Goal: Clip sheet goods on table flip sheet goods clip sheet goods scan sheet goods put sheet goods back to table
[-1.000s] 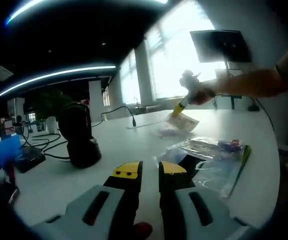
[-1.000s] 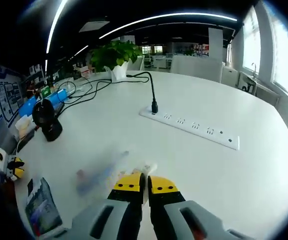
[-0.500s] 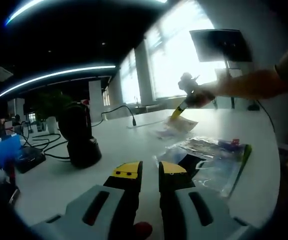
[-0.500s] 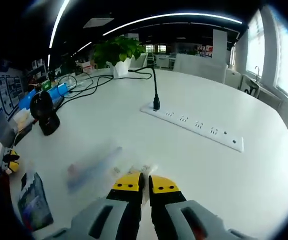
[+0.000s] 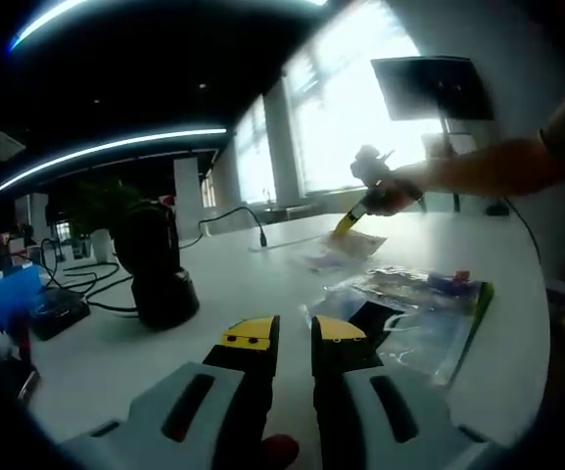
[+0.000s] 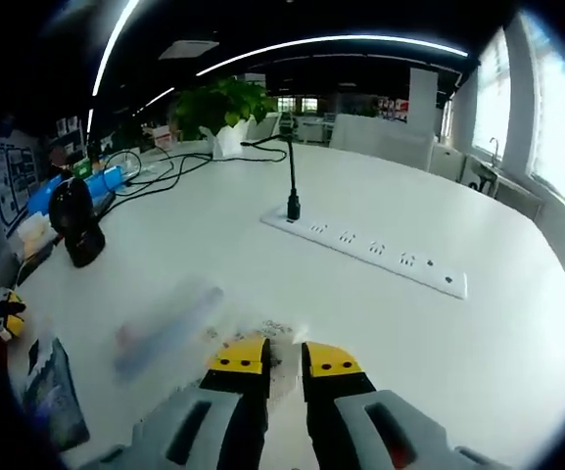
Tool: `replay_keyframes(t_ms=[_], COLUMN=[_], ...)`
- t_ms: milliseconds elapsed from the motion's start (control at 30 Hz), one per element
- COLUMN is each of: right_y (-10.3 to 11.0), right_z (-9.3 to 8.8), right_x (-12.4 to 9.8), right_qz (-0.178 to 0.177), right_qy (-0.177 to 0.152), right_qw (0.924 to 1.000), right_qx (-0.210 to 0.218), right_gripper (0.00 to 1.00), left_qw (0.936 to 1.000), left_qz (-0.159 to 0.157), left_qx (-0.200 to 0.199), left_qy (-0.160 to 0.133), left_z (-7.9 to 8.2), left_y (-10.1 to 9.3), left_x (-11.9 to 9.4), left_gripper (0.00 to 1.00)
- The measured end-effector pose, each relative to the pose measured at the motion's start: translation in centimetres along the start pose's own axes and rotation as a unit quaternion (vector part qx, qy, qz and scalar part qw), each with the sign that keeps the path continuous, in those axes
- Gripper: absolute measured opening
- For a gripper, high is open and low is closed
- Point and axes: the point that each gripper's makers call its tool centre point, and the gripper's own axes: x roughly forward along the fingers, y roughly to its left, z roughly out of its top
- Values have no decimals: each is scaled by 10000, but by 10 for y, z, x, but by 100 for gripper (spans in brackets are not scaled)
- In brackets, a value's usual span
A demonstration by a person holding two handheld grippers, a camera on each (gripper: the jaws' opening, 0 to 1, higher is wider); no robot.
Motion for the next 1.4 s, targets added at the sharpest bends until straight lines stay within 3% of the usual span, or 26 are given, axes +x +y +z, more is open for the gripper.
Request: replay_keyframes(t_ms=[167,367,1033,1233,1400], right_y=[-1,2,8,22,42], right_z=[4,4,16,14,17], right_x=[-6,-19,-58,-76,-99], right_qz=[-56,-81,87,160,270], right_qy=[-178,-293,-841,-1003,-1333], right_qw=[9996,9992,9964,9947,9904], right_qx=[199,245,-14,-159,-265], right_gripper=[8,0,0,0,0], left_qw=[10000,10000,10000,10000,10000], left_qz=[-7,13,24,33,39], left_qx=[1,25,45,51,61], left_qy=[6,12,10,19,23], left_z=[0,0,1,0,0], left_y=[0,0,-2,-2,-2], left_x=[0,0,-1,-1,-1], left_gripper=[6,6,6,6,6])
